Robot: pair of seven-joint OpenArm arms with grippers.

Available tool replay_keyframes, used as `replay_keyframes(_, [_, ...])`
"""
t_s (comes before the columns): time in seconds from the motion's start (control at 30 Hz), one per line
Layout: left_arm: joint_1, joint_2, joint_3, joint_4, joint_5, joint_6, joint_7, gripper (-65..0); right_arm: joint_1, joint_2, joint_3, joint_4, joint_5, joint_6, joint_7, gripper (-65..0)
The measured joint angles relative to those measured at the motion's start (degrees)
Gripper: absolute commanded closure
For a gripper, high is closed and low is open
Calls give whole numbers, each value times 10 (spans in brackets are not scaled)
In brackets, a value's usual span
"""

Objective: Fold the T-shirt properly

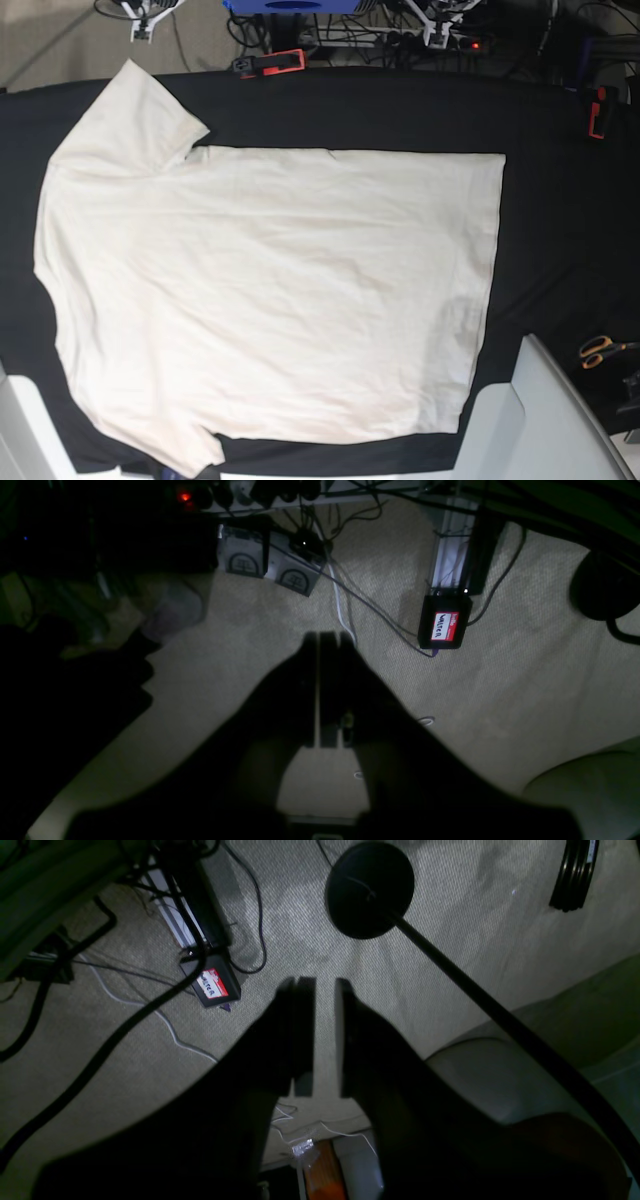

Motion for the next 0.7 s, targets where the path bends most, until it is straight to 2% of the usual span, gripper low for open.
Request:
replay_keyframes(0.07, [1, 0, 0, -1, 0, 0, 0, 0, -10, 3, -2, 14, 0, 2, 1, -2])
replay_keyframes(0.23, [1, 0, -1, -2, -2, 0, 0, 0, -30, 20, -2, 37, 0, 0, -2, 0])
replay_keyframes(0.4, [10, 1, -5, 11, -5, 0, -1, 0, -45, 13, -2, 53, 0, 4, -23, 0])
replay_keyframes(0.5, [47, 0, -5, 72, -5, 0, 0, 0, -94, 22, -2, 151, 0, 5, -105, 0])
replay_keyframes(0.63, [122, -9, -6, 194, -7, 0, 9, 0, -202, 40, 4, 381, -1, -7, -240, 0])
replay_keyframes(0.7, [159, -15, -9, 252, -9, 0, 14, 0, -245, 44, 2, 497, 0, 1, -292, 0])
